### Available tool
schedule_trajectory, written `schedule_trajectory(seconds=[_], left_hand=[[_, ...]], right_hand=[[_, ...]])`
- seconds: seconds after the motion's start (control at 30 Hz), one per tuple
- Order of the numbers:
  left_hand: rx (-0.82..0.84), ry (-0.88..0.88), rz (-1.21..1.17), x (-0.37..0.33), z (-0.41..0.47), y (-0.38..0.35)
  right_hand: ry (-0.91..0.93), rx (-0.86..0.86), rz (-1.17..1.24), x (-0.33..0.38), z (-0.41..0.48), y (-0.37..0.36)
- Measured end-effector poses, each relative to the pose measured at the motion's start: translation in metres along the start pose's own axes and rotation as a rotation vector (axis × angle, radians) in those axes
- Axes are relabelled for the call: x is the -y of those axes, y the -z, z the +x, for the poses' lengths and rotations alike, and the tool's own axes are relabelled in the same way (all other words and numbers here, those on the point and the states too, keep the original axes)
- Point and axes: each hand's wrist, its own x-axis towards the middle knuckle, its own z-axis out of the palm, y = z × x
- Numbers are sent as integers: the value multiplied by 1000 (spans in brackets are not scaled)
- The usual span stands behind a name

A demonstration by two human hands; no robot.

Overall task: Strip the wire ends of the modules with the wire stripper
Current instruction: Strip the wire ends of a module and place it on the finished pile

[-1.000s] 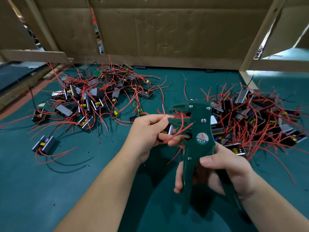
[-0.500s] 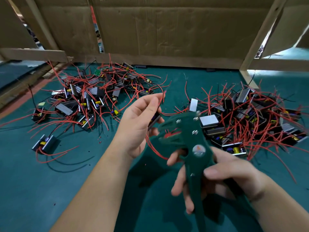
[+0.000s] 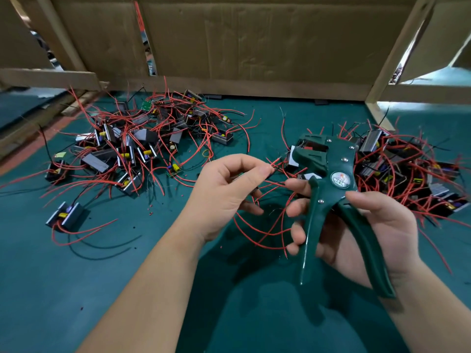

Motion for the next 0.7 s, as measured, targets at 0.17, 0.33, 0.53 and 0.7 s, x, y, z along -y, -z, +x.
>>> schedule_trajectory(seconds=[0.17,0.33,0.53,0.7], left_hand=[[-24,-54,57,1,1,3],[-25,-106,96,-2,1,8],[-15,-126,157,-4,2,17],[67,-111,217,-6,2,27]], right_hand=[[-149,-98,-173,-5,0,2],[-214,33,-146,-7,-1,-1],[-238,87,-154,-4,-2,1],[-248,24,-246,-8,0,3]])
